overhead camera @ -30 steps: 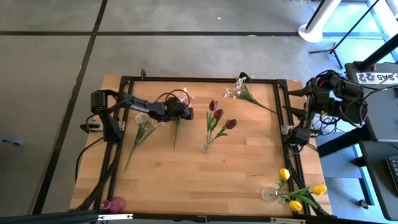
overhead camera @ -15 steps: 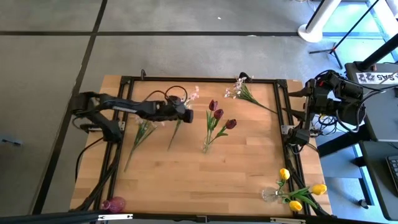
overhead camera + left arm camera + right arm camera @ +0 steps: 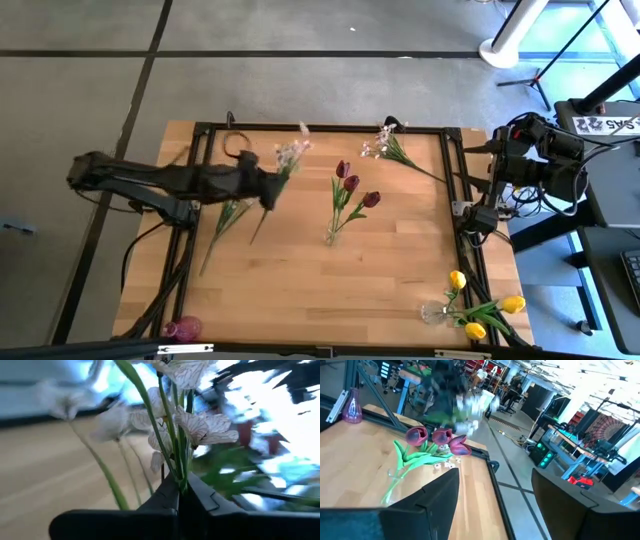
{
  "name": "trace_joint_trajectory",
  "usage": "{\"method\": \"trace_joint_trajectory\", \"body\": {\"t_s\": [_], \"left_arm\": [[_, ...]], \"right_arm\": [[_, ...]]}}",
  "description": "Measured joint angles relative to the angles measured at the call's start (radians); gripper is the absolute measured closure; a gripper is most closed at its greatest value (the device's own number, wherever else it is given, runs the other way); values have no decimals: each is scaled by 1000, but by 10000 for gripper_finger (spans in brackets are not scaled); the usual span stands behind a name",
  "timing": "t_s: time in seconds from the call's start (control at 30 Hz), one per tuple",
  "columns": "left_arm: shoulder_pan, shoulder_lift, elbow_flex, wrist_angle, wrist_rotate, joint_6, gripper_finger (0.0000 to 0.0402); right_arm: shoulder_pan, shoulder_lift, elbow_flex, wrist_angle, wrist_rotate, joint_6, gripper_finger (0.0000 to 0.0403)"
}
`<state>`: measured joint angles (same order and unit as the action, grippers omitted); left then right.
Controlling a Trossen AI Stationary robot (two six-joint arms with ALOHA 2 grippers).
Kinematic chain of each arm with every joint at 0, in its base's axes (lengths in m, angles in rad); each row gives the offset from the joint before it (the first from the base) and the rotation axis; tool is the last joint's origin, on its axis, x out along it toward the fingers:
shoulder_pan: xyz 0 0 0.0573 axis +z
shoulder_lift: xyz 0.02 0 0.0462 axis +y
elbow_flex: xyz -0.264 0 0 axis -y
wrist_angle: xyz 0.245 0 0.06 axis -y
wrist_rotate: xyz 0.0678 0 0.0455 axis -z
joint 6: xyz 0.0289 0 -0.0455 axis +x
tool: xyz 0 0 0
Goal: Sort flowers into vase by color
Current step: Put the middle white flowers into the purple vase
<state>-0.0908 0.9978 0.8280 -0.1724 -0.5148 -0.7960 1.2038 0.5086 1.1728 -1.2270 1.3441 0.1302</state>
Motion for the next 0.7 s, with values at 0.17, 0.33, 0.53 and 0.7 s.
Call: {"method": "trace_joint_trajectory", "body": {"t_s": [0.17,0.33,0.53,0.7], "left_arm": [[-84,-152,1,71,51,139,398],[-123,-231,1,162,232,275,398],[-172,-270,2,314,580,398,398],[-238,-285,2,408,917,414,398]], "right_arm": [[0,0,0,33,2,-9,155],[0,0,0,79,71,-8,155],[-4,-1,0,97,217,-11,155],[-38,7,0,183,209,3,155]]}}
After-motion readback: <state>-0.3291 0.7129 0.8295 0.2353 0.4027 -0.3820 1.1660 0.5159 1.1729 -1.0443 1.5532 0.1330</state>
